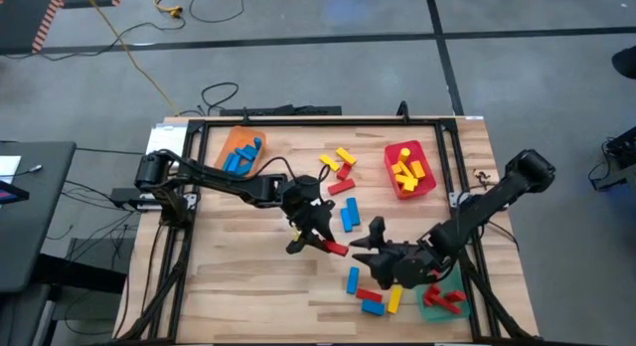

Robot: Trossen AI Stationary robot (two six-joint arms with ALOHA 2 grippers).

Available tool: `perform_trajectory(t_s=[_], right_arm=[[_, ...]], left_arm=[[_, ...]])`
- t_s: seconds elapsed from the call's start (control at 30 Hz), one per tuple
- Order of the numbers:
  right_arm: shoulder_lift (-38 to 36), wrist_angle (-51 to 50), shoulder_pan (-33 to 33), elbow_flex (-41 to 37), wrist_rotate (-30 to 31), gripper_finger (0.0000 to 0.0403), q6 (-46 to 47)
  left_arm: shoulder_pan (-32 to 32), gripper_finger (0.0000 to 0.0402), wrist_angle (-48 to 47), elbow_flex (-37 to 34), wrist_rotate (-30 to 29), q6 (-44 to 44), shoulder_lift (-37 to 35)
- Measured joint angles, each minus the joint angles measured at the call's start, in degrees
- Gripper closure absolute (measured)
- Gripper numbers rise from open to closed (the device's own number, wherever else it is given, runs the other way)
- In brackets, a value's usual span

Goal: Sort blocks
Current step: Put the red rectangle block into the green bin

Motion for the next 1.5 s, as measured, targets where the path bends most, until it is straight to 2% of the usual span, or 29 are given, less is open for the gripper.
perform_trajectory(t_s=[0.13,0.83,0.97,1.23,1.5], right_arm=[[1.6,2.1,0.1,0.0,0.6,0.0223,-2.7],[2.2,7.7,-0.5,0.0,4.4,0.0226,-3.8],[2.2,7.9,-0.5,0.0,4.7,0.0245,-3.9],[2.2,7.8,-0.5,0.0,4.7,0.0308,-4.1],[2.2,8.3,-0.5,0.0,4.6,0.0321,-4.2]], left_arm=[[0.5,0.0290,0.0,0.0,0.0,-0.1,0.0],[0.6,0.0290,4.5,0.0,0.1,-2.5,0.0],[0.6,0.0290,5.3,0.0,0.6,-3.3,0.0],[0.6,0.0290,7.1,0.0,2.6,-4.9,0.0],[0.6,0.0290,7.1,0.0,2.7,-5.5,0.0]])
